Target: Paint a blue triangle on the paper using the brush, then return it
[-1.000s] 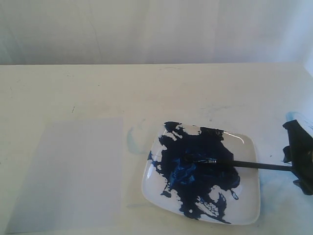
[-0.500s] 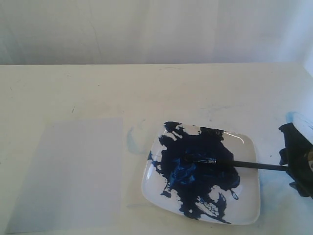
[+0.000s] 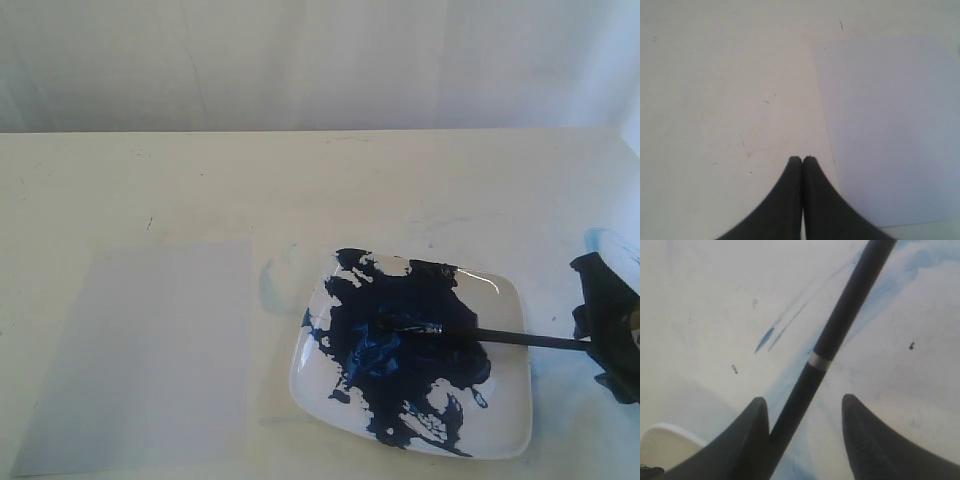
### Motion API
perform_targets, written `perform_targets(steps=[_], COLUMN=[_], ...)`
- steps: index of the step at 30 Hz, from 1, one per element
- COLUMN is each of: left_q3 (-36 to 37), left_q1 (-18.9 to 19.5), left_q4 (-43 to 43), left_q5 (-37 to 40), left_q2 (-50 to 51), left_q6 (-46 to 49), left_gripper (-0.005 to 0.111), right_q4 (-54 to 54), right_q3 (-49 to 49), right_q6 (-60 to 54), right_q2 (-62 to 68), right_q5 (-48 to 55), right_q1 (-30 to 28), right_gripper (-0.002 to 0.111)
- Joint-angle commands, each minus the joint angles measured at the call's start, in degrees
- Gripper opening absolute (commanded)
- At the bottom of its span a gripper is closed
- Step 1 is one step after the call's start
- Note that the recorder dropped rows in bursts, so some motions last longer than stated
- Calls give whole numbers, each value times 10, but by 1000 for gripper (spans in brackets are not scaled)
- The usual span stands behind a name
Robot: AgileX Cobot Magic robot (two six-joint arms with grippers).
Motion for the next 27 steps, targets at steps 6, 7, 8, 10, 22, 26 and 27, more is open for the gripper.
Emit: perform_targets(steps=[6, 7, 8, 10, 22, 26, 27], left_q3=[2, 2, 2, 2, 2, 2, 2], left_q1=[-4, -4, -4, -4, -4, -4, -4], left_q4=[0, 0, 0, 0, 0, 0, 0], left_q5=[0, 0, 0, 0, 0, 0, 0], left_q2=[-2, -2, -2, -2, -2, -2, -2], left_q6=[-2, -2, -2, -2, -2, -2, -2], left_gripper=[0, 0, 0, 0, 0, 0, 0], right_q4=[-6, -6, -6, -6, -6, -5, -5], right_q3=[-6, -8, -10, -10, -12, -12, -12], right_q6=[2, 2, 2, 2, 2, 2, 2], right_q2=[32, 33, 36, 37, 37, 37, 37], right_q5=[-19, -20, -20, -18, 13, 8, 8], right_q1=[-2, -2, -2, -2, -3, -8, -9], right_gripper=[43, 43, 43, 43, 37, 37, 37])
